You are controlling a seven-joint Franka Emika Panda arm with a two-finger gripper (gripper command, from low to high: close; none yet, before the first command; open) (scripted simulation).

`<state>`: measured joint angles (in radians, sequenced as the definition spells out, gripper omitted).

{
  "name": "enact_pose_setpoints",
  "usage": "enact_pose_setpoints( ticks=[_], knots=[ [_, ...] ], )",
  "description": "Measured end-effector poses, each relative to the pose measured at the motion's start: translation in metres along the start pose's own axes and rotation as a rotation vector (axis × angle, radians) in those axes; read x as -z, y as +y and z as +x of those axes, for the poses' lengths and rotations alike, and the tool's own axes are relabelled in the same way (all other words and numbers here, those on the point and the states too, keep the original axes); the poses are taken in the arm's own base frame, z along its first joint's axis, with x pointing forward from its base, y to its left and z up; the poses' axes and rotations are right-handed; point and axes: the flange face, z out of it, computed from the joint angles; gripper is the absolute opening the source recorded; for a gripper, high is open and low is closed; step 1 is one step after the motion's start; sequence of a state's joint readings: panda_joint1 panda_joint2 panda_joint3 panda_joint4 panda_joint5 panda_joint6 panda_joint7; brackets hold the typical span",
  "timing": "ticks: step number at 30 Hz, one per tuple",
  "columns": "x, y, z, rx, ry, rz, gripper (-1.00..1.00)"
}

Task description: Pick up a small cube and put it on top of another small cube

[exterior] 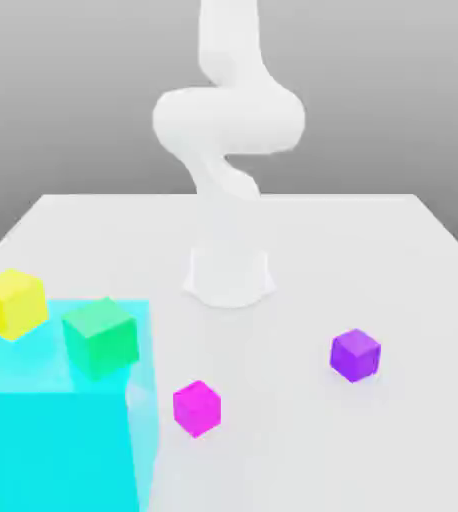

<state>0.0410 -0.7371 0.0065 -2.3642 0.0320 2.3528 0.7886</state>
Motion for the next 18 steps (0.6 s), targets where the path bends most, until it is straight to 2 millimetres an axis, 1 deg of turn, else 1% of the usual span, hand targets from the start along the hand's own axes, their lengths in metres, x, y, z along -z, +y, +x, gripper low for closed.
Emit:
enact_pose_setpoints(
  ticks=[2,4,7,9,11,13,15,18],
  knots=[
    [-0.046,-0.001,-0.024,0.024,-0.074,-0.02,0.0],
    [-0.086,-0.001,-0.052,0.051,-0.141,-0.042,0.0],
    [-0.139,0.004,-0.101,0.098,-0.235,-0.081,0.0],
    [-0.169,0.011,-0.137,0.133,-0.293,-0.11,0.0],
    [-0.196,0.021,-0.175,0.171,-0.348,-0.142,0.0],
    [-0.218,0.034,-0.214,0.212,-0.4,-0.175,0.0],
    [-0.235,0.05,-0.253,0.256,-0.447,-0.211,0.0],
    [-0.254,0.081,-0.309,0.326,-0.512,-0.268,0.0]
  ],
)
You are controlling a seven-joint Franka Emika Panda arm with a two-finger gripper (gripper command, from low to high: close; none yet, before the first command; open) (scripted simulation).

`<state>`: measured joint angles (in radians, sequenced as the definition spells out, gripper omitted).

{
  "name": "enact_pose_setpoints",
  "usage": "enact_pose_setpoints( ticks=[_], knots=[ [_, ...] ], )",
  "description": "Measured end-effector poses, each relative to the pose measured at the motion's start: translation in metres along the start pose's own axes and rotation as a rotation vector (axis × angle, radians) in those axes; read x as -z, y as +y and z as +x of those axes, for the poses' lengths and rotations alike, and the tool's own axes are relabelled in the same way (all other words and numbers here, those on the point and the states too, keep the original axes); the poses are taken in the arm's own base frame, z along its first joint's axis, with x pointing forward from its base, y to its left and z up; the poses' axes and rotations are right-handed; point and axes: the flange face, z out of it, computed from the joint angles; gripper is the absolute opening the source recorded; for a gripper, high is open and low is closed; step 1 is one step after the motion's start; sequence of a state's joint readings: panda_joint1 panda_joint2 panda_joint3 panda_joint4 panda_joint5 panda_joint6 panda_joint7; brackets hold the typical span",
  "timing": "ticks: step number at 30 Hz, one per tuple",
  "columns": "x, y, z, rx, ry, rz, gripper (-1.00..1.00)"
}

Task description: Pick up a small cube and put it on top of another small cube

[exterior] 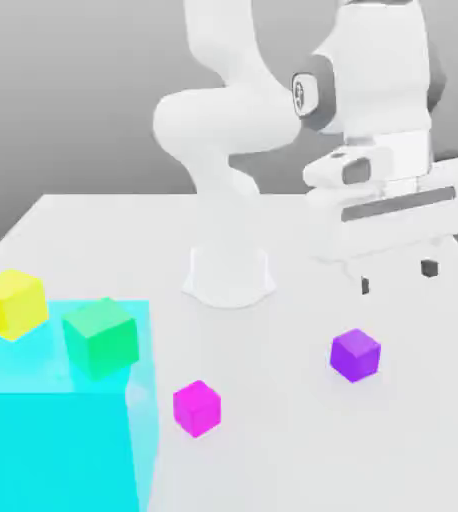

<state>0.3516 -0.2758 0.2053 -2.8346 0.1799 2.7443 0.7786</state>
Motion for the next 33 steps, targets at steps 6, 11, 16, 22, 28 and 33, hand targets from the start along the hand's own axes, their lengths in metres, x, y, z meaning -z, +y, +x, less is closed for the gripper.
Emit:
enact_pose_setpoints(
  ticks=[6,11,16,22,28,33],
  knots=[
    [-0.076,0.033,-0.085,0.123,-0.099,-0.134,0.0],
    [-0.102,0.039,-0.093,0.136,-0.114,-0.143,0.0],
    [-0.126,0.042,-0.097,0.138,-0.115,-0.141,0.0],
    [-0.145,0.048,-0.101,0.138,-0.111,-0.147,-1.0],
    [-0.143,0.048,-0.101,0.138,-0.111,-0.146,-1.0],
    [-0.121,0.04,-0.096,0.14,-0.114,-0.141,-1.0]
  ],
)
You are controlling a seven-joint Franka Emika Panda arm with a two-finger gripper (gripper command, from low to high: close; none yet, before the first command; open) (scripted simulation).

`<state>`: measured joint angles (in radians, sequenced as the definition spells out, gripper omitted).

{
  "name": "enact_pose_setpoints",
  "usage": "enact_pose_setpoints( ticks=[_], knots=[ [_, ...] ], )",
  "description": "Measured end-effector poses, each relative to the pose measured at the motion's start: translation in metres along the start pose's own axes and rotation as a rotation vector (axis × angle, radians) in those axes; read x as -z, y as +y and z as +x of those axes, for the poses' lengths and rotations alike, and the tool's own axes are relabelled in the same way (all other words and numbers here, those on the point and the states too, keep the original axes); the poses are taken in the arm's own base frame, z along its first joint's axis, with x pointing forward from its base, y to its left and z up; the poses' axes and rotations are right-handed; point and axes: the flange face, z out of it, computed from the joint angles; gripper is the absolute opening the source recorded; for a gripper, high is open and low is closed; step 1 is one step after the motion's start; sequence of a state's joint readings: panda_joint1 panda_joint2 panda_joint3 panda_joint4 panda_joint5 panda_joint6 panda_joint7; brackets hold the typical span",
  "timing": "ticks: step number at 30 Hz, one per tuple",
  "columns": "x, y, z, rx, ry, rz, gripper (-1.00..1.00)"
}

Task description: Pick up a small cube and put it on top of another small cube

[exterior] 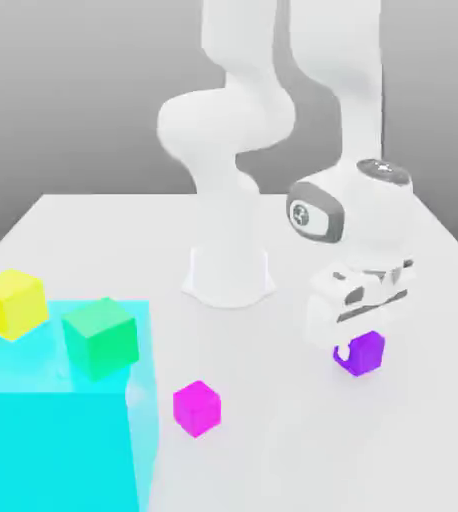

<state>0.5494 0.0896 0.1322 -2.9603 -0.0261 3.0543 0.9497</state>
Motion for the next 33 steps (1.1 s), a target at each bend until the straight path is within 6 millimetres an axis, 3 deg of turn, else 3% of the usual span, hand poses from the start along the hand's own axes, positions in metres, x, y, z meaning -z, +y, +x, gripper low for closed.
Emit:
enact_pose_setpoints(
  ticks=[7,9,13,18,22,27,30,33],
  knots=[
    [0.032,0.003,-0.003,-0.001,0.003,-0.007,-1.0],
    [0.038,0.0,0.005,-0.006,0.002,-0.018,-1.0],
    [0.059,-0.004,0.066,-0.01,0.0,-0.037,-1.0],
    [0.101,0.022,0.158,-0.012,-0.006,-0.051,-1.0],
    [0.141,0.062,0.223,-0.005,-0.017,-0.059,-1.0],
    [0.197,0.132,0.29,0.004,-0.034,-0.063,-1.0],
    [0.235,0.191,0.316,0.01,-0.043,-0.059,-1.0],
    [0.272,0.266,0.317,0.028,-0.037,-0.042,-1.0]
  ],
)
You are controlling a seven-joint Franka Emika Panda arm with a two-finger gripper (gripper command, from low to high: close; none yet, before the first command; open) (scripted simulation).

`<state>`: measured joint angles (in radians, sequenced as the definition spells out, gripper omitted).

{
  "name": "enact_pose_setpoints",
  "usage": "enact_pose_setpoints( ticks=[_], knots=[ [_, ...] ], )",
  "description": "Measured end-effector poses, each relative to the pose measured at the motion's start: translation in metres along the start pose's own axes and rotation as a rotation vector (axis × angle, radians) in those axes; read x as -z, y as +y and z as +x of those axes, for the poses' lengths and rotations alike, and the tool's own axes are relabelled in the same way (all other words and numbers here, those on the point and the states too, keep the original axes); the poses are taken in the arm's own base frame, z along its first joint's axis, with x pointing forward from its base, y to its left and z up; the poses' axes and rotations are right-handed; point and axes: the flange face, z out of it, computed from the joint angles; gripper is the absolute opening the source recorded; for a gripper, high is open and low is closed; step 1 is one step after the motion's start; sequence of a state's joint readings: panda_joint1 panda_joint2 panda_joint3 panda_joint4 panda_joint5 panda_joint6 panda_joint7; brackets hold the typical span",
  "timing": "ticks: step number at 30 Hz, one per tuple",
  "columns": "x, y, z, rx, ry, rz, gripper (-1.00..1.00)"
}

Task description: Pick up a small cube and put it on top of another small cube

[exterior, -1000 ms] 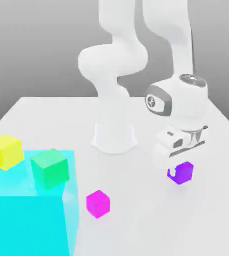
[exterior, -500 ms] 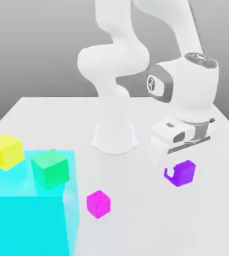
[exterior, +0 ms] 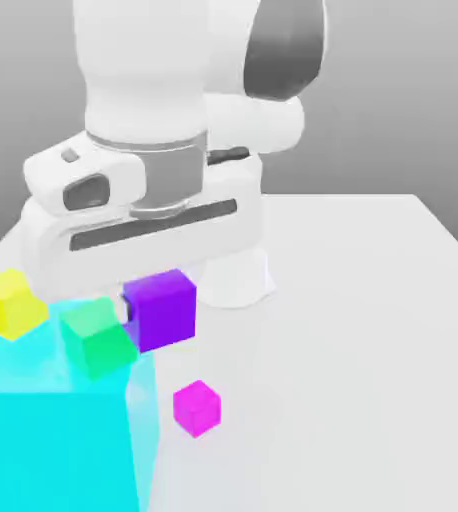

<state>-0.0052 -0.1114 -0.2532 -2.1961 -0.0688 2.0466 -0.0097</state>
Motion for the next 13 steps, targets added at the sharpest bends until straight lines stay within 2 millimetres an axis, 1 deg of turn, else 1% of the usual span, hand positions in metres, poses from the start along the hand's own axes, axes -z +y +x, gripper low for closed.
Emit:
enact_pose_setpoints(
  ticks=[3,4,5,6,9,10,13],
  knots=[
    [0.028,0.076,-0.021,0.033,0.014,0.02,-1.0],
    [0.031,0.093,-0.03,0.039,0.022,0.025,-1.0],
    [0.03,0.102,-0.039,0.046,0.032,0.03,-1.0],
    [0.021,0.106,-0.042,0.049,0.036,0.032,-1.0],
    [-0.019,0.109,-0.044,0.052,0.041,0.034,-1.0],
    [-0.029,0.109,-0.044,0.052,0.041,0.034,1.0],
    [-0.029,0.109,-0.044,0.052,0.041,0.034,1.0]
  ],
)
